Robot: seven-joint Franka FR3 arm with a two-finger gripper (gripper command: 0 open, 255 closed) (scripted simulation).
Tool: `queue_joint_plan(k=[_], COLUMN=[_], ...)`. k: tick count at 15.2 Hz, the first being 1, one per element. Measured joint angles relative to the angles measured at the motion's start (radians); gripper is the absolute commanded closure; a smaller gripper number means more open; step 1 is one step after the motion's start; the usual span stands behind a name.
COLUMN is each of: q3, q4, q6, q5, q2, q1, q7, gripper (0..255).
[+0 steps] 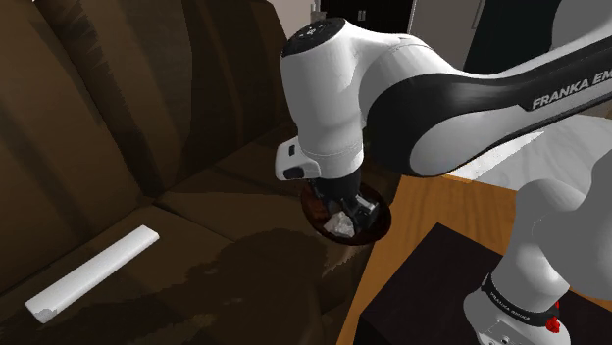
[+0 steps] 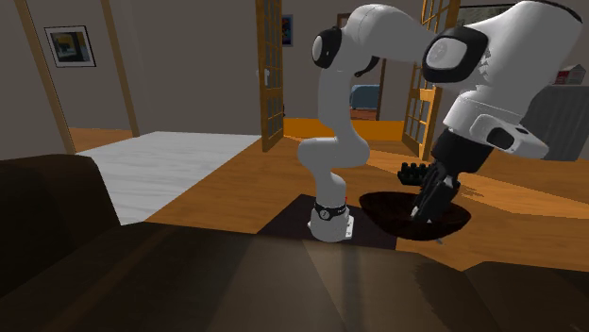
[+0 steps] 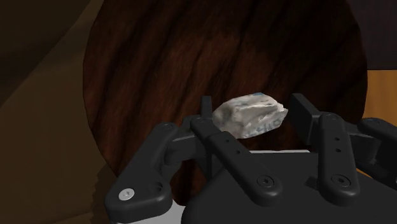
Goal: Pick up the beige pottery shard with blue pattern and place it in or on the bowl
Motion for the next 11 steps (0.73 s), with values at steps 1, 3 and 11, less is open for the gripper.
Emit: queue_joint_plan(k=[1,3,11], q3=[-0.001,-0.001,-0.004], q4=[0.014,0.039,0.138], q6=[-0.016,-0.041,-0.146], q5=[0.0,0.001,0.002], q2=[-0.002,-0.003,-0.011], q1=[0.0,-0.001,-0.003], q7=[-0.003,-0.008,-0.027], gripper=[255,255,255])
